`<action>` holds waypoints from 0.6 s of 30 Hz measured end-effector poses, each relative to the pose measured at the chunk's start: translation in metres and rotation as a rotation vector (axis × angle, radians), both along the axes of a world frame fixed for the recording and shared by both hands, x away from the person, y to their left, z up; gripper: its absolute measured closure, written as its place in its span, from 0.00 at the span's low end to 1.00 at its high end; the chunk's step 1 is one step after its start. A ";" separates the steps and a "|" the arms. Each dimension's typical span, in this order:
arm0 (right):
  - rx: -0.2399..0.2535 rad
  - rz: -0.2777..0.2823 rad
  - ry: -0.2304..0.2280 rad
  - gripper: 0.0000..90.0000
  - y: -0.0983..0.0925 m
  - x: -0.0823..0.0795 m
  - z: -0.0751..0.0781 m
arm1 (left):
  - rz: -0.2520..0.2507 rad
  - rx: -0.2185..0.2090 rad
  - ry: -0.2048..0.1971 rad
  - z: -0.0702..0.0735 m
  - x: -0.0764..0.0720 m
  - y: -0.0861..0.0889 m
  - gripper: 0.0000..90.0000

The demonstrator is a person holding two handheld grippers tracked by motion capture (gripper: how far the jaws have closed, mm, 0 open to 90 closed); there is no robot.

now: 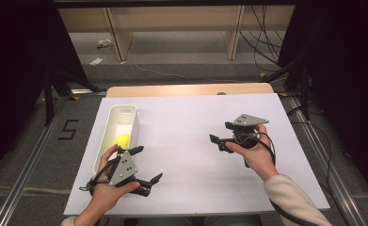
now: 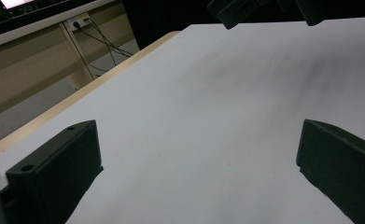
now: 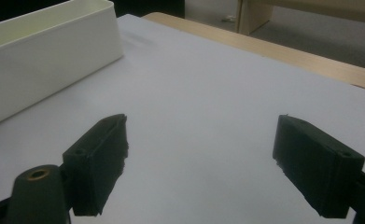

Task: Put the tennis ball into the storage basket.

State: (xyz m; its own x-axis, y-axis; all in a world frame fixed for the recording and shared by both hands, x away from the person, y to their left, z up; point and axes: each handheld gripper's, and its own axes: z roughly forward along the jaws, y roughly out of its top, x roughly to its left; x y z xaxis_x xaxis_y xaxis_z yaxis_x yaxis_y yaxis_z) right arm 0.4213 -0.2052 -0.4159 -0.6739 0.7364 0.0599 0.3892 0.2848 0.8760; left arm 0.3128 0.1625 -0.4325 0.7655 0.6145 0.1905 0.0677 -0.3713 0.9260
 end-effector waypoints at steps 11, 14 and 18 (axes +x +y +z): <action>0.001 -0.020 -0.002 0.21 -0.013 -0.007 -0.002 | 0.001 -0.001 0.000 0.000 0.000 0.000 0.00; 0.002 -0.026 0.000 0.21 -0.017 -0.009 -0.003 | 0.001 -0.002 0.000 0.000 0.000 0.000 0.00; 0.001 -0.034 0.002 0.21 -0.023 -0.010 -0.003 | 0.001 -0.003 0.001 0.000 0.000 0.000 0.00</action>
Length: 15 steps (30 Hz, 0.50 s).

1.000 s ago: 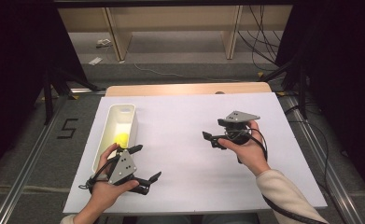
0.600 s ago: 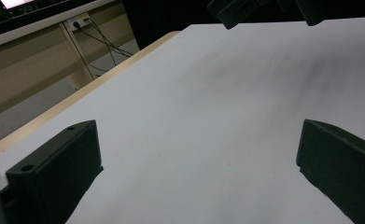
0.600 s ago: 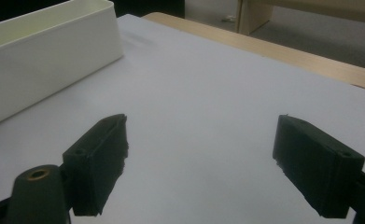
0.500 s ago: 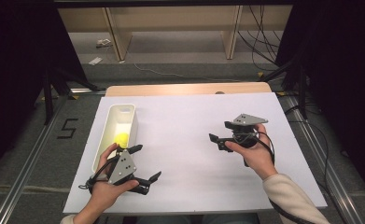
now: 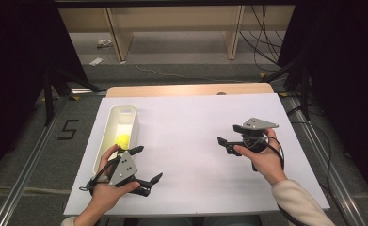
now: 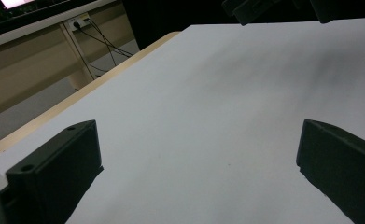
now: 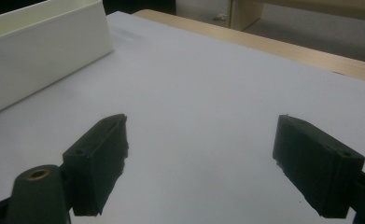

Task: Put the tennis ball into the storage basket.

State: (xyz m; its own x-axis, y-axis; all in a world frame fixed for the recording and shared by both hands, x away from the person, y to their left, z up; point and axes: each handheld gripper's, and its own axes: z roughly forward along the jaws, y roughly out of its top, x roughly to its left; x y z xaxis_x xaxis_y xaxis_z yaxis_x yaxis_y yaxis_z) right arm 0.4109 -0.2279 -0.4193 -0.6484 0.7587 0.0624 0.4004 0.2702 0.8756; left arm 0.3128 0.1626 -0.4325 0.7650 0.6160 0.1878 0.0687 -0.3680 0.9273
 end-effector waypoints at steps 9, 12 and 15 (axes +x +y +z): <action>0.005 -0.016 0.000 0.21 -0.009 -0.006 -0.001 | 0.002 0.000 -0.001 0.000 0.000 0.000 0.00; 0.006 -0.017 -0.003 0.21 -0.013 -0.008 -0.002 | 0.002 -0.001 -0.002 0.000 0.000 0.000 0.00; 0.011 -0.023 -0.004 0.21 -0.016 -0.011 -0.002 | 0.003 -0.003 -0.002 0.000 0.000 0.000 0.00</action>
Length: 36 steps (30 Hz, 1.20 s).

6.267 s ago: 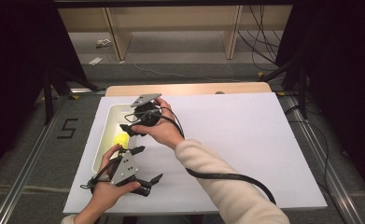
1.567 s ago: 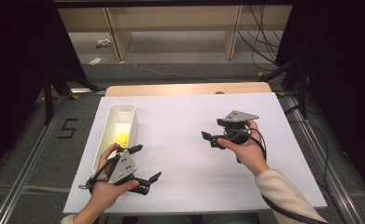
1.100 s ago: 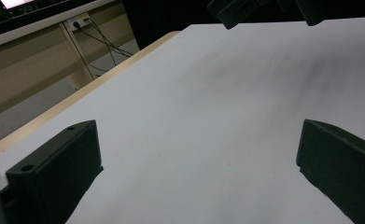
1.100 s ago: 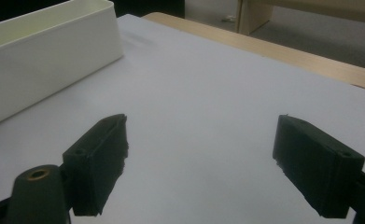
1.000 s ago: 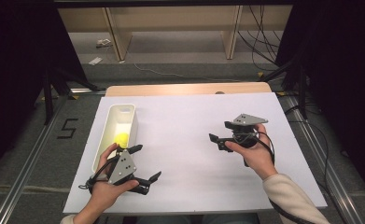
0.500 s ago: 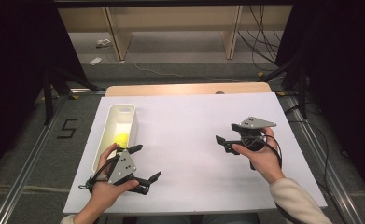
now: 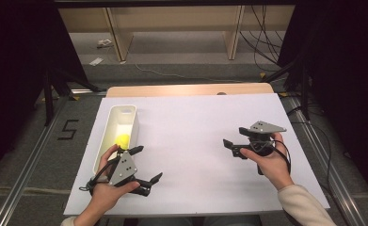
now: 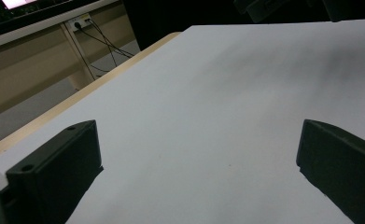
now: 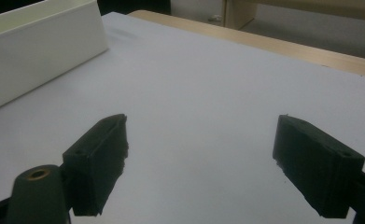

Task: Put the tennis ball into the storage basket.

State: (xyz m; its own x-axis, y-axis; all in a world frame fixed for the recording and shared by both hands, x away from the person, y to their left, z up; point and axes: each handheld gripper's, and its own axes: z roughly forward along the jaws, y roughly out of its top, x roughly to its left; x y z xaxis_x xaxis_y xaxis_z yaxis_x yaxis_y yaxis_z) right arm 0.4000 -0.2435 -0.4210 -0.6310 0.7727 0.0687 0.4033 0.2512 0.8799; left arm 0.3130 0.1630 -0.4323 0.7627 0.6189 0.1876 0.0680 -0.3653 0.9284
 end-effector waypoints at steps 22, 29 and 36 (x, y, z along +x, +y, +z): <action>0.012 -0.028 0.005 0.21 -0.022 -0.022 -0.006 | 0.001 -0.003 -0.001 0.000 0.000 0.000 0.00; 0.016 -0.025 0.001 0.21 -0.022 -0.027 -0.009 | 0.001 -0.006 -0.002 0.001 0.000 0.001 0.00; 0.014 -0.018 -0.002 0.21 -0.021 -0.029 -0.010 | -0.010 -0.010 -0.004 0.001 -0.001 0.000 0.00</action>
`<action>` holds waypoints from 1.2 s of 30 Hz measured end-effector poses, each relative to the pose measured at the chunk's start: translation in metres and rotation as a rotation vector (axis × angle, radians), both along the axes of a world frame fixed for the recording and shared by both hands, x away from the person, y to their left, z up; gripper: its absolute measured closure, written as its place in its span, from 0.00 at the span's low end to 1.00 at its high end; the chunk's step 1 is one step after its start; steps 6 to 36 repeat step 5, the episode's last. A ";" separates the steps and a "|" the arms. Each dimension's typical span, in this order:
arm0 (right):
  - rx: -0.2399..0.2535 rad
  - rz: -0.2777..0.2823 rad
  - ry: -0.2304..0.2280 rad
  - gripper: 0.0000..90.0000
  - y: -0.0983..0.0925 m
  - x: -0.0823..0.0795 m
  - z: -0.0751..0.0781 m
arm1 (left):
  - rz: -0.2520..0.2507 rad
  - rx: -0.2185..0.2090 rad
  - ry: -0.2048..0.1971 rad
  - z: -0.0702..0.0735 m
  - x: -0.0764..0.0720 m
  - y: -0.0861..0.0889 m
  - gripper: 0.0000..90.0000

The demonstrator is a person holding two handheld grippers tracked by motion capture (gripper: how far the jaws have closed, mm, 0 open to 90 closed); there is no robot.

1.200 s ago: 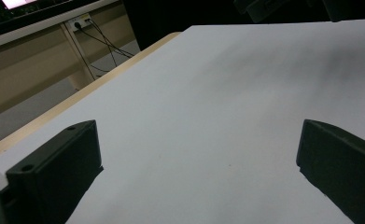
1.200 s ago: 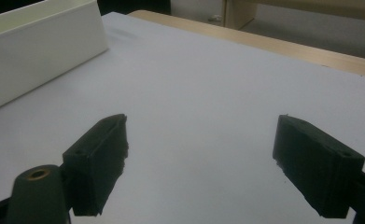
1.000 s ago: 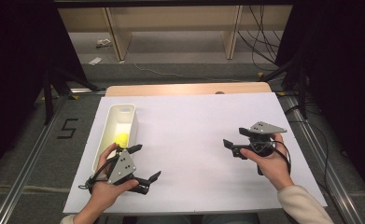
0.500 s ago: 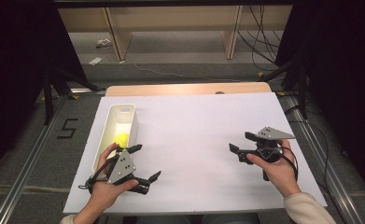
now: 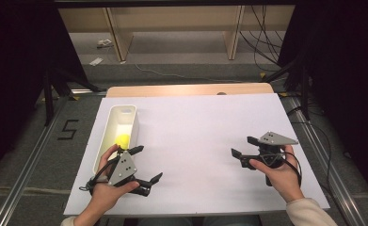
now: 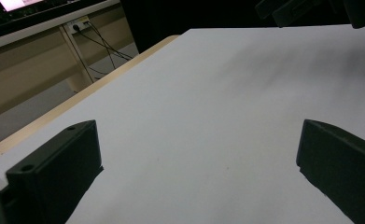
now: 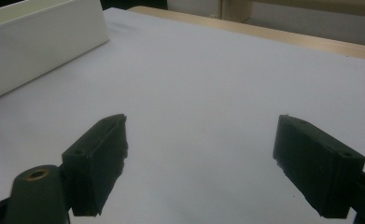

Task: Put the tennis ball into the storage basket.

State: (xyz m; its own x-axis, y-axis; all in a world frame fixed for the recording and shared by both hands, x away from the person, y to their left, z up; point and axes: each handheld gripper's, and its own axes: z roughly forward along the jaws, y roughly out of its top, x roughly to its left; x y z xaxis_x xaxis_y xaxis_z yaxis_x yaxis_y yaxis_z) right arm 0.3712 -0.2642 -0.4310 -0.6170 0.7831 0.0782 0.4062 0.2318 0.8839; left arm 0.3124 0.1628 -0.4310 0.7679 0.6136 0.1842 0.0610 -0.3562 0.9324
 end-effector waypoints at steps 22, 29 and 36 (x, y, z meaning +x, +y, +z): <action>0.002 0.004 -0.001 0.20 -0.001 0.000 0.000 | 0.003 0.000 0.008 -0.001 0.001 -0.001 0.00; 0.002 0.004 -0.001 0.20 -0.001 0.000 0.000 | 0.003 0.000 0.008 -0.001 0.001 -0.001 0.00; 0.002 0.004 -0.001 0.20 -0.001 0.000 0.000 | 0.003 0.000 0.008 -0.001 0.001 -0.001 0.00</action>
